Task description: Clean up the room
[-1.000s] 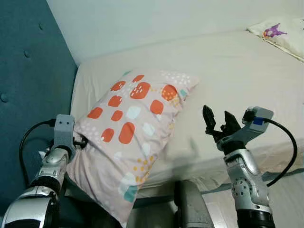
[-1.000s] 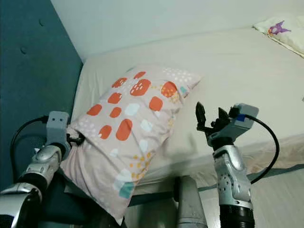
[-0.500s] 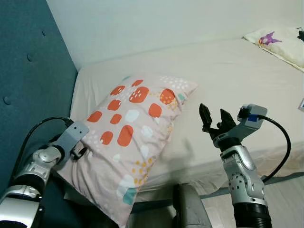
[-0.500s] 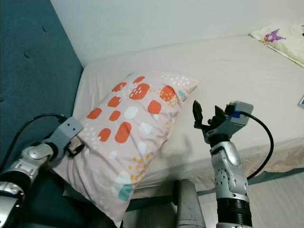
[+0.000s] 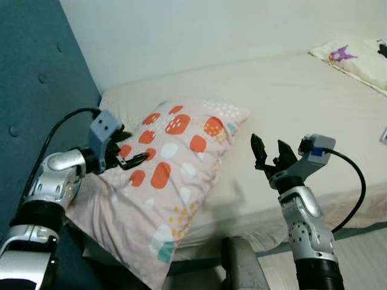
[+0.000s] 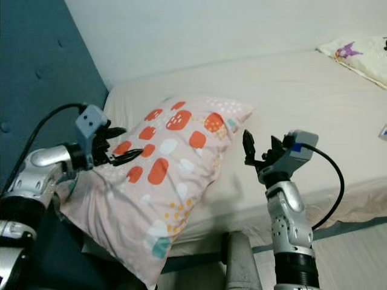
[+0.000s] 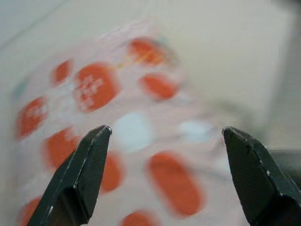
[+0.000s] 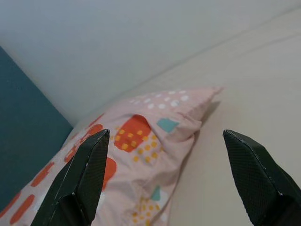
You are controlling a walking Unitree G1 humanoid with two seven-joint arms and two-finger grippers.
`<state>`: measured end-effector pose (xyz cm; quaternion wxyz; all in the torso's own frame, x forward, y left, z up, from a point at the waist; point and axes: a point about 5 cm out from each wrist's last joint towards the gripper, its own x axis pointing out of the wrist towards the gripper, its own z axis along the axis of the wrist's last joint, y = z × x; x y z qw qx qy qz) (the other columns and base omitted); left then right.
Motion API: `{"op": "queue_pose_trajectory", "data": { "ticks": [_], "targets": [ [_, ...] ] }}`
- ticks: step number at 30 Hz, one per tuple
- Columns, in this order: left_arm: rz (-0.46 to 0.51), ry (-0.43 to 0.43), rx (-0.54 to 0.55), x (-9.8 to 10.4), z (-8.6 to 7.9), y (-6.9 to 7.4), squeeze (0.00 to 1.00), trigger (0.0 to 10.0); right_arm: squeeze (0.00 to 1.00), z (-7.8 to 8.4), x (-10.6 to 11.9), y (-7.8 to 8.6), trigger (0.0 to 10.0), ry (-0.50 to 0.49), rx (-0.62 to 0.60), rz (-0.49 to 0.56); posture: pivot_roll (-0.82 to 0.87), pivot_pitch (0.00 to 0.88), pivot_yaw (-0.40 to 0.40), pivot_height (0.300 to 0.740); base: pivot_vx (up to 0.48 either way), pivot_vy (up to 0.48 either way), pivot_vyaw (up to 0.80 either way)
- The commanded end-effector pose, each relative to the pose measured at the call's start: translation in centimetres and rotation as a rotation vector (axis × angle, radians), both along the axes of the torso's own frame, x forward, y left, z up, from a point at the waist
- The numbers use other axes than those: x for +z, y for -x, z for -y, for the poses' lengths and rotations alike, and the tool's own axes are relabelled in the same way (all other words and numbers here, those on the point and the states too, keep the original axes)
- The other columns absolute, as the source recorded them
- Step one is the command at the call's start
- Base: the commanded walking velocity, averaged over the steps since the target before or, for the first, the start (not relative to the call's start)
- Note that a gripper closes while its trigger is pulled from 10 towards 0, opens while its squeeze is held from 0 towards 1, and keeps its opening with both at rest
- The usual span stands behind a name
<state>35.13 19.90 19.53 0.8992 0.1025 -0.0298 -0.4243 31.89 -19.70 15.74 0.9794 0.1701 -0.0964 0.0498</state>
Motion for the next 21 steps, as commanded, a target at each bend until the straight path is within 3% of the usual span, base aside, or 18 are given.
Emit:
{"op": "queue_pose_trajectory", "data": {
  "ticks": [1, 3, 4, 6, 7, 8, 9, 12, 13, 16, 19, 21],
  "targets": [
    [-0.027, 0.068, -0.049, -0.2, 0.5, 0.4, 1.00, 10.0, 0.00, -0.3, -1.0, 0.3, 10.0, -0.008, 0.007, -0.029, -0.20, 0.140, 0.083, 0.580, 0.000, 0.000, 0.00],
    [-0.023, 0.117, -0.073, -0.1, 1.7, 0.2, 1.00, 10.0, 0.00, -0.4, -1.6, 0.5, 10.0, -0.001, 0.007, -0.045, -0.20, 0.141, 0.087, 0.580, 0.000, 0.000, 0.00],
    [-0.014, 0.114, -0.059, -0.5, 2.9, -0.3, 1.00, 10.0, 0.00, -0.5, -1.9, 0.6, 10.0, 0.002, 0.007, -0.060, -0.20, 0.141, 0.088, 0.580, 0.000, 0.000, 0.00],
    [-0.011, 0.112, -0.056, -0.7, 3.8, -0.5, 1.00, 10.0, 0.00, -0.6, -2.2, 0.7, 10.0, 0.004, 0.007, -0.069, -0.20, 0.143, 0.089, 0.580, 0.000, 0.000, 0.00],
    [-0.008, 0.105, -0.053, -0.9, 4.6, -0.7, 0.29, 10.0, 0.00, -0.7, -2.4, 0.8, 10.0, 0.008, 0.007, -0.080, -0.20, 0.146, 0.093, 0.580, 0.000, 0.000, 0.00],
    [-0.008, 0.105, -0.053, -0.9, 4.6, -0.7, 0.29, 10.0, 0.00, -0.7, -2.4, 0.8, 10.0, 0.008, 0.007, -0.080, -0.20, 0.146, 0.093, 0.580, 0.000, 0.000, 0.00],
    [-0.014, 0.113, -0.022, -1.4, 6.6, -1.2, 0.00, 10.0, 0.00, -0.9, -2.7, 0.8, 10.0, 0.013, 0.009, -0.097, -0.21, 0.150, 0.099, 0.580, 0.000, 0.000, -0.44],
    [-0.021, 0.117, 0.010, -1.7, 8.0, -1.7, 0.00, 10.0, 0.00, -1.0, -2.9, 0.9, 10.0, 0.012, 0.011, -0.107, -0.21, 0.154, 0.100, 0.580, 0.000, 0.000, -0.66],
    [-0.026, 0.120, 0.055, -2.1, 9.8, -2.1, 0.00, 10.0, 0.00, -1.2, -3.2, 1.1, 10.0, 0.013, 0.014, -0.120, -0.22, 0.156, 0.101, 0.580, 0.000, 0.000, -0.77],
    [-0.013, 0.071, 0.147, -2.8, 12.8, -2.5, 0.00, 10.0, 0.00, -1.5, -3.6, 1.5, 10.0, 0.014, 0.018, -0.134, -0.23, 0.169, 0.105, 0.580, 0.000, 0.000, -0.77],
    [-0.013, 0.051, 0.177, -3.0, 13.5, -2.6, 0.00, 10.0, 0.00, -1.6, -3.7, 1.5, 10.0, 0.013, 0.018, -0.135, -0.23, 0.169, 0.105, 0.580, 0.000, 0.000, -0.78],
    [0.002, 0.012, 0.223, -3.3, 15.0, -2.6, 0.00, 10.0, 0.00, -1.8, -3.8, 1.7, 10.0, 0.010, 0.020, -0.139, -0.23, 0.186, 0.108, 0.580, 0.000, 0.000, -0.78]
  ]
}}
